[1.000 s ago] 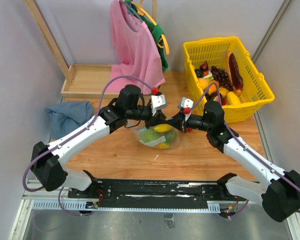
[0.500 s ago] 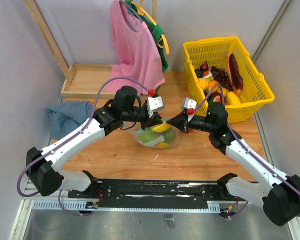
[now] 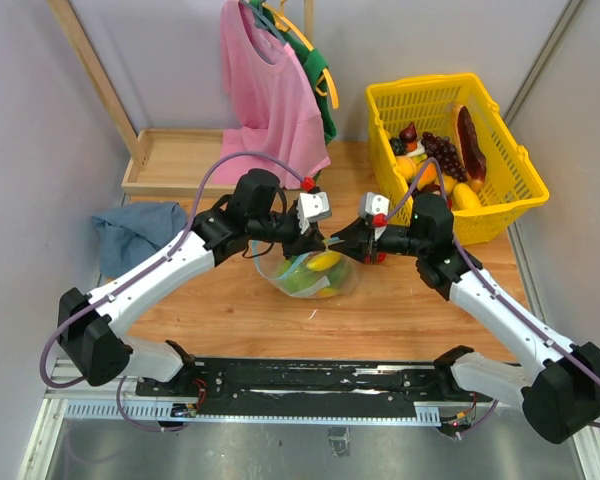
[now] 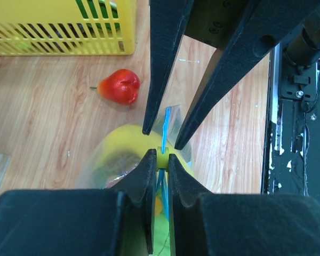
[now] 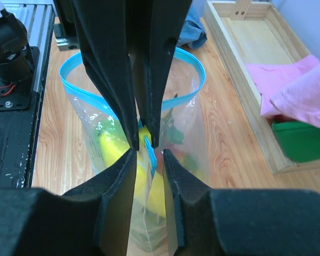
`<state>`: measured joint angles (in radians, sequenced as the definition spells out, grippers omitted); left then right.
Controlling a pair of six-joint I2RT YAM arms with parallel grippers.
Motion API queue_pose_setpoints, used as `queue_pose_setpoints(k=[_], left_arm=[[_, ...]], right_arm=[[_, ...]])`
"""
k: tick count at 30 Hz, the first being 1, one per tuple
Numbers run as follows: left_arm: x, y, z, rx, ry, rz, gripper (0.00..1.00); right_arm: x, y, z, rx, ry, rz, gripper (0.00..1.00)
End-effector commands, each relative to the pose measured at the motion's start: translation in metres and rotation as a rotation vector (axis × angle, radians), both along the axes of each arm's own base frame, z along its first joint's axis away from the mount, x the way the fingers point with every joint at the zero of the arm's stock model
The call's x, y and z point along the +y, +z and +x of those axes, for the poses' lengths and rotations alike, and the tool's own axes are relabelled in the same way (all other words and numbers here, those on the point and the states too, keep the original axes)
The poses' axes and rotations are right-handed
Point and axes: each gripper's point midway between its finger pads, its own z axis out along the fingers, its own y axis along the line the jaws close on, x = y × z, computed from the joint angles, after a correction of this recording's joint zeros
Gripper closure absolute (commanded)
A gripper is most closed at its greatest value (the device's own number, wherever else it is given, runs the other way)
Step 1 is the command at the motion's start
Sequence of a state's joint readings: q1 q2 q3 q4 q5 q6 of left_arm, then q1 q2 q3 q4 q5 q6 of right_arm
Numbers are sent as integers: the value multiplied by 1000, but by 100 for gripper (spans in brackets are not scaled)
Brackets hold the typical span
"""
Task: Place the food in the zip-top bag and seal the zipper
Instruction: Zip the zipper food storage bag at the center of the board.
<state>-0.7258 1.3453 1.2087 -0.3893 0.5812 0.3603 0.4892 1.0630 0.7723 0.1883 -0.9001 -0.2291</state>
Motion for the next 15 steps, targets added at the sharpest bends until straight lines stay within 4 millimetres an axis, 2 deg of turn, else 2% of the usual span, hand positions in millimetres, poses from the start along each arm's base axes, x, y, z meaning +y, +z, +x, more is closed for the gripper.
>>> queue_pose_setpoints(k=[1,4,7,15], left_arm=[[-4,16,2,-21,-26,-31,100],[-4,15,1,-19,-29,-27,100],[-3,15,0,-22,-28,-28,100],[9,6,0,-20,29,4,99]], right_arm=[[6,16,-5,-57,75,7,73],[7,15,-4,-53,84,-3,78],[7,15,-1,-49,74,-13,98],[-11,17,20,-80,-137,-8,99]])
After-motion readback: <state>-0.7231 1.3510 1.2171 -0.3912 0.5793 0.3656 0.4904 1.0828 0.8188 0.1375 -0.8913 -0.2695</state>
